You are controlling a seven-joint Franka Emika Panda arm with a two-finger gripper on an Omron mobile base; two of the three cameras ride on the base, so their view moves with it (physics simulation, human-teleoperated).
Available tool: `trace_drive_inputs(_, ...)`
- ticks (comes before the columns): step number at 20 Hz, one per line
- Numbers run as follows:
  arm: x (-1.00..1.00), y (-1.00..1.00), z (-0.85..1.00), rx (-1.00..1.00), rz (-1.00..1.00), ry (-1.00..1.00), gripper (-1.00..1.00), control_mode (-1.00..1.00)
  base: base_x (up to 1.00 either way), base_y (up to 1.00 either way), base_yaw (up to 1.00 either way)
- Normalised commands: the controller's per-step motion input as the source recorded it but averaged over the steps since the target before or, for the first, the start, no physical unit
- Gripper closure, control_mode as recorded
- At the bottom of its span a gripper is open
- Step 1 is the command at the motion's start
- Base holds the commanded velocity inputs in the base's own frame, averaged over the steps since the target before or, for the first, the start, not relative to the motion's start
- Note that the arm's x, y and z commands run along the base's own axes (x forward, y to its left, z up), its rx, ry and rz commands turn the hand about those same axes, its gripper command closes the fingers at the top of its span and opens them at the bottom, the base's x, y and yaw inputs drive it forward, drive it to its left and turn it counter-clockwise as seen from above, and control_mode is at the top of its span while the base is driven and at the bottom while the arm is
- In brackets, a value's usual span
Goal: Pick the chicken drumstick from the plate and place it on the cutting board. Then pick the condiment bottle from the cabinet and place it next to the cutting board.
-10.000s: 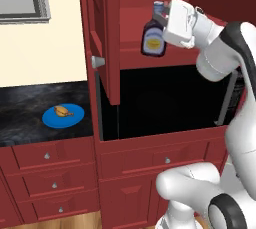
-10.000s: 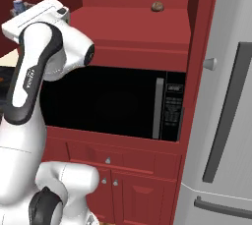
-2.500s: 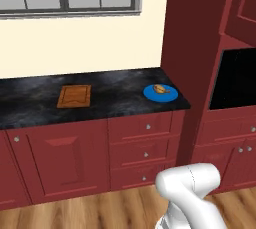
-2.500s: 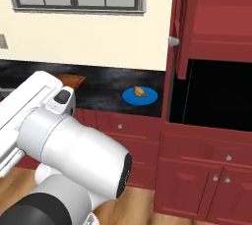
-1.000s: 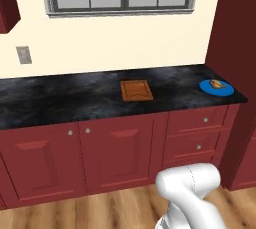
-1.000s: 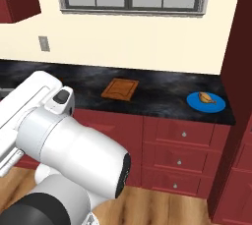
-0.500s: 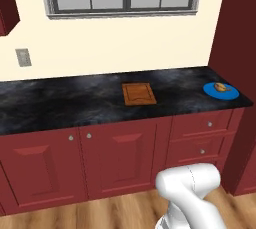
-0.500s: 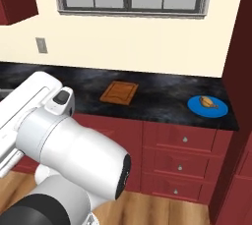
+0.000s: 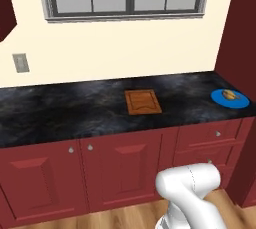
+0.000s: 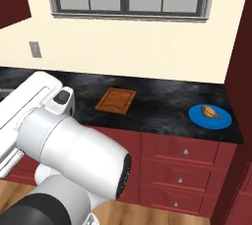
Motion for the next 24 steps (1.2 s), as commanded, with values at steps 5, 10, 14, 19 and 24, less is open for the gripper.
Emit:
trace_drive_inputs(5,0.00,0.00,0.00,0.00,0.00,0.00,1.00,1.00,0.47,0.07,0.00)
trace_drive_inputs(10,0.00,0.00,0.00,0.00,0.00,0.00,1.00,1.00,0.46,0.07,0.00)
trace_drive_inputs(14,0.00,0.00,0.00,0.00,0.00,0.00,1.00,1.00,0.46,0.06,0.00)
trace_drive_inputs(19,0.00,0.00,0.00,0.00,0.00,0.00,1.00,1.00,0.44,0.06,-0.01)
trace_drive_inputs(24,0.00,0.00,0.00,0.00,0.00,0.00,1.00,1.00,0.44,0.07,-0.01)
